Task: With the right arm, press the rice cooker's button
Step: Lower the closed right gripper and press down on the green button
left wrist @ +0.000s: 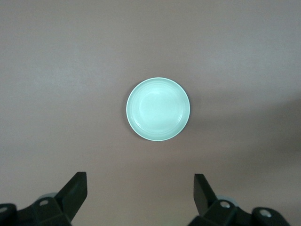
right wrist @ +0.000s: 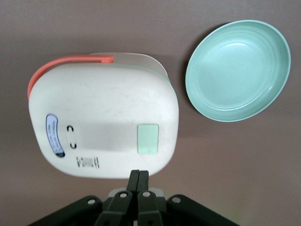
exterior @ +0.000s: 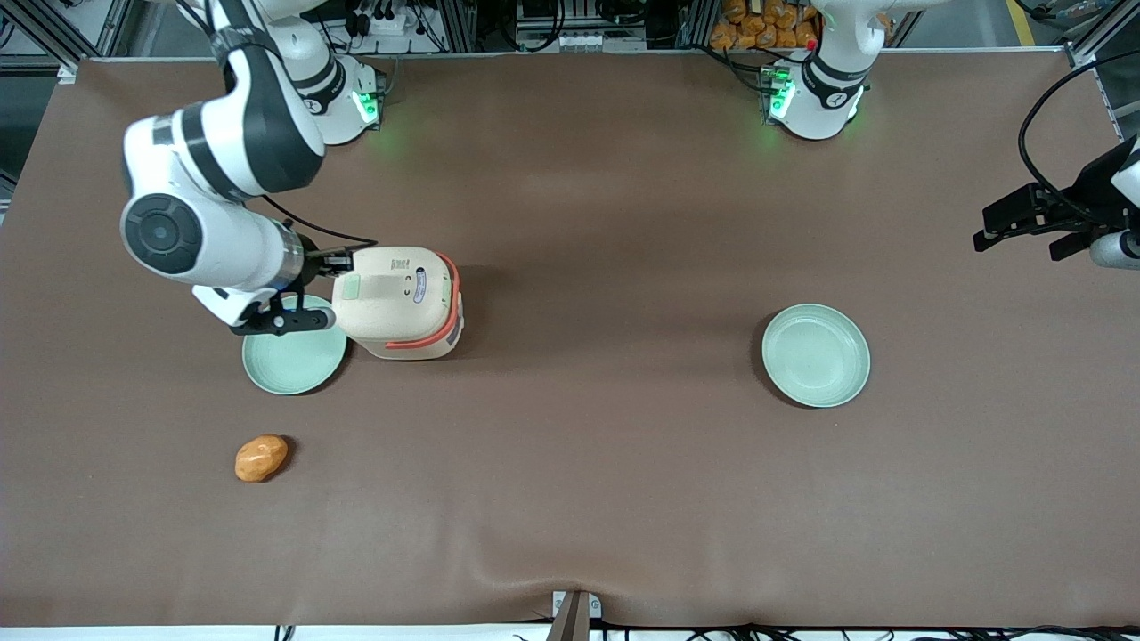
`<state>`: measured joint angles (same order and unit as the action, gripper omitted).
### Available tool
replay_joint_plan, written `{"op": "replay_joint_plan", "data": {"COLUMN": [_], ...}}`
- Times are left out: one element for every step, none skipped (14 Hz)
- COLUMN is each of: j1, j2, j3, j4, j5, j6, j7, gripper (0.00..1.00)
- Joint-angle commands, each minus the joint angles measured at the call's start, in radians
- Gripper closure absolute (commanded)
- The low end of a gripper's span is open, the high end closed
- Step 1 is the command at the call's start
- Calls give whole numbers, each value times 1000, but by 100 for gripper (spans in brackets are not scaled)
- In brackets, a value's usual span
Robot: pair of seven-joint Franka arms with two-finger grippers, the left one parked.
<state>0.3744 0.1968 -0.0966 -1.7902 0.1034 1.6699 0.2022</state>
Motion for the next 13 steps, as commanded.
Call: {"op": "replay_joint_plan", "data": {"j1": [14,6,6,9,8,5,0,0,0,0,0,0,0], "j2": [-8,9,18,29,39,52,61,65,67,72,76,78,79], "j3": [-9,-9,-9,-9,-9,-9,-9,-9,-9,-9,-9,-9,-9], "j4": [-31,-32,-32,-32,-34,-35,-37,-38,-38,-38,-38,-40,-50], "j5": [2,1,1,1,1,1,1,1,1,1,1,1,1], "j6": [37,47,51,56,62,62,62,60,60,60,59,59,62], "j7": [43,43,43,43,43,43,43,43,43,43,43,43,43], "gripper": [100,100,100,100,100,100,100,100,100,100,100,100,100]}}
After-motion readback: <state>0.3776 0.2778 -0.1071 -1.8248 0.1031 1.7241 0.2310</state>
